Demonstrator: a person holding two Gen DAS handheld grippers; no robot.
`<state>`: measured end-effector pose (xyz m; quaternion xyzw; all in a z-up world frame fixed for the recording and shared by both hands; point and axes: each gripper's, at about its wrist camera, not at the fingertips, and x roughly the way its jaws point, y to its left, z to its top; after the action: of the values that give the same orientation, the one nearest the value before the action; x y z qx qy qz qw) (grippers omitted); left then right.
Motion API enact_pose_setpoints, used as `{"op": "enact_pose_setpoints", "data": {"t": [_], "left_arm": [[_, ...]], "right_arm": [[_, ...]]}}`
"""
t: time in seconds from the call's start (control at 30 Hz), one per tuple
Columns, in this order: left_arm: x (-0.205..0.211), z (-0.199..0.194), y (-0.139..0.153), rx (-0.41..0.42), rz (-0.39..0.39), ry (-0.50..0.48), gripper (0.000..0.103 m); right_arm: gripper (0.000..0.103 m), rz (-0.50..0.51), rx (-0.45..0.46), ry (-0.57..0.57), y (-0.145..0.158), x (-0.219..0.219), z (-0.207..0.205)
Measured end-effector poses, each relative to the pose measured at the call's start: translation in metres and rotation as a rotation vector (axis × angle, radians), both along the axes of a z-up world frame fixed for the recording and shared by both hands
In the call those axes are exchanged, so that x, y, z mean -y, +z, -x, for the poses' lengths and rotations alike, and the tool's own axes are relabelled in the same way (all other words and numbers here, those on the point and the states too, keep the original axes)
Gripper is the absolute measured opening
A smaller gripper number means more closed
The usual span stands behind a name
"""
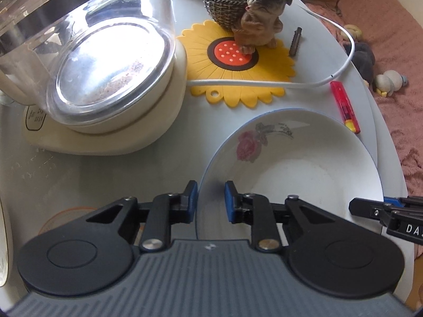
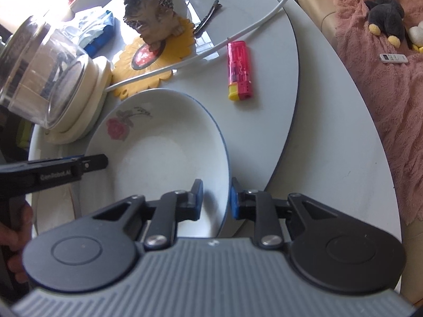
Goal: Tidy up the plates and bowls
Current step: 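Close the left gripper on the rose plate rim while the right gripper also clamps the rim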
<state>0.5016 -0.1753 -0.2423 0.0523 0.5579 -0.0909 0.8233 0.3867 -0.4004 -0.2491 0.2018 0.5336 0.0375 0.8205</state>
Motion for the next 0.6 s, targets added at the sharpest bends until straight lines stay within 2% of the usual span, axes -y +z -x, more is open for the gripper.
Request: {"op": "enact_pose_setpoints", "data": {"t": [0.3, 0.33, 0.37, 0.4, 0.47, 0.53, 0.6], "left_arm": [[0.003, 0.003, 0.019, 0.053, 0.035, 0.019, 0.022], [0.003, 0.004, 0.023, 0.052, 0.087, 0.009, 0.005], [0.005, 0.003, 0.024, 0.023, 0.139, 0.008, 0.004], [0.010, 0.004, 0.025, 0.008, 0.137, 0.005, 0.004], [0.024, 0.011, 0.031, 0.063, 0.051, -0.044, 0.005], [0.018, 0.012, 0.035, 0.068, 0.099, -0.018, 0.005], [0.008, 0.010, 0.036, 0.072, 0.099, 0.009, 0.005]], "right_arm": [[0.025, 0.009, -0.001, 0.006, 0.006, 0.003, 0.001], [0.025, 0.012, 0.006, 0.013, 0.008, 0.003, 0.001], [0.025, 0.014, 0.016, 0.020, 0.011, 0.003, 0.001], [0.024, 0.005, 0.033, 0.031, 0.014, 0.002, 0.002], [0.015, -0.011, 0.048, 0.062, 0.019, -0.002, 0.001], [0.011, 0.023, 0.040, 0.076, 0.018, -0.006, -0.001], [0.009, -0.001, 0.043, 0.059, 0.017, -0.001, -0.003]]}}
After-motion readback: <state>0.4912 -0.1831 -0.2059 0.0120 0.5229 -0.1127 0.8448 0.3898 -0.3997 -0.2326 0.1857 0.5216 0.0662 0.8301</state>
